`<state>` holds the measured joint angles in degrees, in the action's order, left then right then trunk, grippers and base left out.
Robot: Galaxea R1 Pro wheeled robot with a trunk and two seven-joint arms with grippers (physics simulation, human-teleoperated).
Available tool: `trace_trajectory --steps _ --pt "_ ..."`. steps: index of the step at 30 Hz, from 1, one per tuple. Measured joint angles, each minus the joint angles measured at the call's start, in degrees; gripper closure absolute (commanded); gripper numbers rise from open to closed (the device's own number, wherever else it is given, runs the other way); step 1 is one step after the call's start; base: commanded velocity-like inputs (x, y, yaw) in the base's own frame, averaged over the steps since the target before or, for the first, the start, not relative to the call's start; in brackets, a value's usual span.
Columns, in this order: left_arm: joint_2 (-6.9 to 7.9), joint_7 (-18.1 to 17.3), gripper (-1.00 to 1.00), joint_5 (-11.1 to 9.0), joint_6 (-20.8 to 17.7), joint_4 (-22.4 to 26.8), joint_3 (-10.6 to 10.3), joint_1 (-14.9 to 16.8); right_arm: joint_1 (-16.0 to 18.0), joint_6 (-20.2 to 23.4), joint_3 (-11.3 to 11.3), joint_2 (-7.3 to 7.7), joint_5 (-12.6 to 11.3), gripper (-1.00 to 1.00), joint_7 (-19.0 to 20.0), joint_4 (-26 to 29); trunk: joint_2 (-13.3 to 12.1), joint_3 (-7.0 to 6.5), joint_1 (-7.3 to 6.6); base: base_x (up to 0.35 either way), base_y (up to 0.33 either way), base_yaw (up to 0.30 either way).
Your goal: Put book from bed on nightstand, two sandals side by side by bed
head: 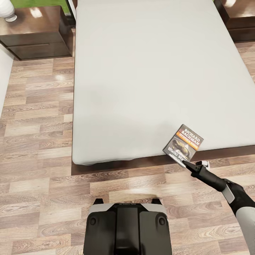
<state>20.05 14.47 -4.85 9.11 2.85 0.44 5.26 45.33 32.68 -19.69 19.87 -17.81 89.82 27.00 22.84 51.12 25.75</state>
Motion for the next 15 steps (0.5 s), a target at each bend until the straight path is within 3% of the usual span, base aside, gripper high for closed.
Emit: trace_trajectory --steps 15 --pt "-0.08 0.06 -1.00 -0.05 0.06 0.00 0.00 0.00 0.00 2.36 0.04 -0.33 0.06 1.00 0.00 1.13 0.00 0.00 0.00 0.000 0.000 0.000"
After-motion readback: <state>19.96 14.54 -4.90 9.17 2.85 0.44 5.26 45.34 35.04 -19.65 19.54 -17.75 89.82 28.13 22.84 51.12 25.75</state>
